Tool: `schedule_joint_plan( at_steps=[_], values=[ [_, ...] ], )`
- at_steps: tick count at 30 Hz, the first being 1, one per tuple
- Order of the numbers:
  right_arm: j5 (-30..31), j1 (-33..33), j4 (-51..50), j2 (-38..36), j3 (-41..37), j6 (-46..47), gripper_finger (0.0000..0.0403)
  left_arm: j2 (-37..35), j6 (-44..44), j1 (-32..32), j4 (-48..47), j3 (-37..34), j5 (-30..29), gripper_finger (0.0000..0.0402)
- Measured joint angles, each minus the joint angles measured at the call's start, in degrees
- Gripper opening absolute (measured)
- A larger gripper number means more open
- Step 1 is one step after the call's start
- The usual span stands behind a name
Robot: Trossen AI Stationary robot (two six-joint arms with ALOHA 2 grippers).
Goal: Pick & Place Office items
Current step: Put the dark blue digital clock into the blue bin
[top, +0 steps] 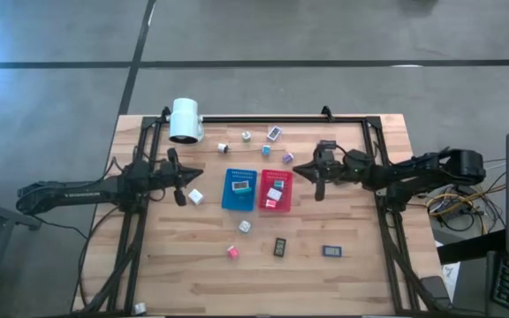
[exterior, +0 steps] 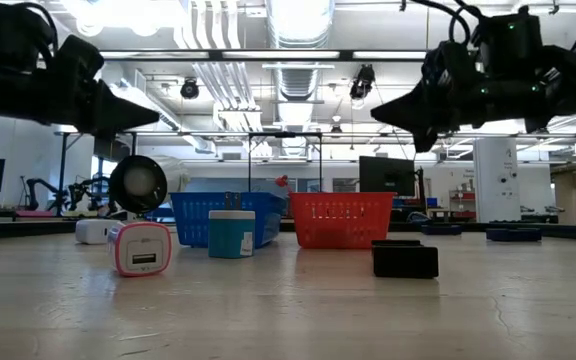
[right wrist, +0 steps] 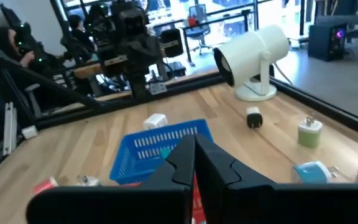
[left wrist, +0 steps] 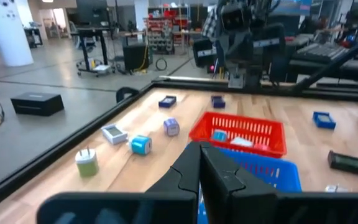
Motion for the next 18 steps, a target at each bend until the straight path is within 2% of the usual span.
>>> schedule_joint_plan(
  at_steps=[5, 13, 18],
  values=[
    [-0.2, 0.1, 0.0, -2.2, 0.4, -0.4, 0.0008, 0.0, 2.3, 0.0, -1.3, 0.0, 0.0, 0.0012],
    [-0.2, 0.1, -0.2, -11.9, -2.9, -1.3, 0.0008, 0.1, 2.8, 0.0, -2.0, 0.0, 0.0, 0.0012],
    [-0.2, 0.1, -3.9, -19.3, -5.6, -1.2, 0.0008, 0.0, 1.3, 0.0, -2.8, 0.0, 0.0, 0.0012]
  ],
)
